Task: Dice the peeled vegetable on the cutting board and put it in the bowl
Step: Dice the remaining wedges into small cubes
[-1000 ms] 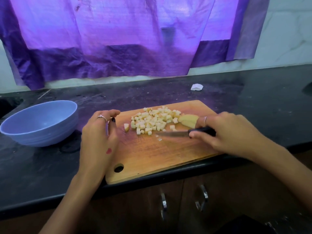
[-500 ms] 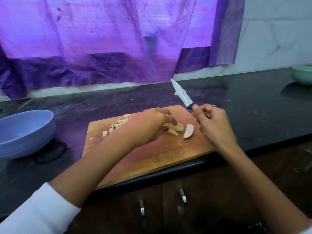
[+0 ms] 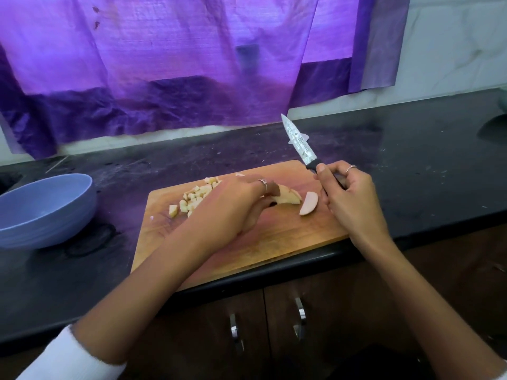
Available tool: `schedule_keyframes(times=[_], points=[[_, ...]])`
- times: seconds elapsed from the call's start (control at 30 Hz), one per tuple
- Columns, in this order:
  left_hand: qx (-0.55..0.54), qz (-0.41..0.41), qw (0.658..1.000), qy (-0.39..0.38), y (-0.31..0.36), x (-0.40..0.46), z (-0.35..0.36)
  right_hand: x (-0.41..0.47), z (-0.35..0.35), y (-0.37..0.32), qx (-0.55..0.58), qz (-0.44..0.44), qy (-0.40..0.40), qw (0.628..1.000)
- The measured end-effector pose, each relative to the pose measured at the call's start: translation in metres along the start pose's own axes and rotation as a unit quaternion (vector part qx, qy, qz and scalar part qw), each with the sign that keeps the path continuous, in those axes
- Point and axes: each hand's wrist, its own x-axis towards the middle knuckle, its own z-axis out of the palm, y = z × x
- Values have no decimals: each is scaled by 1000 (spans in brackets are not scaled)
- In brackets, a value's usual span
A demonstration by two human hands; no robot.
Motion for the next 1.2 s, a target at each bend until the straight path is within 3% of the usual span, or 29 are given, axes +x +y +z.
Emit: schedule_keyframes(times=[0.13, 0.33, 0.5, 0.73, 1.2], points=[[48, -113, 991, 54, 2, -43, -26, -5, 1, -7, -77, -29, 6, 997], [60, -267, 962, 10, -13, -85, -29, -50, 27, -42, -124, -142, -83, 978], [19, -279, 960, 27, -18, -99, -18, -90, 39, -56, -166, -226, -173, 944], [-22, -320, 936, 147, -13, -126, -16, -110, 35, -60, -289, -195, -193, 917], [-36, -334, 920, 200, -4, -123, -7, -94, 43, -81, -327, -174, -237, 898]])
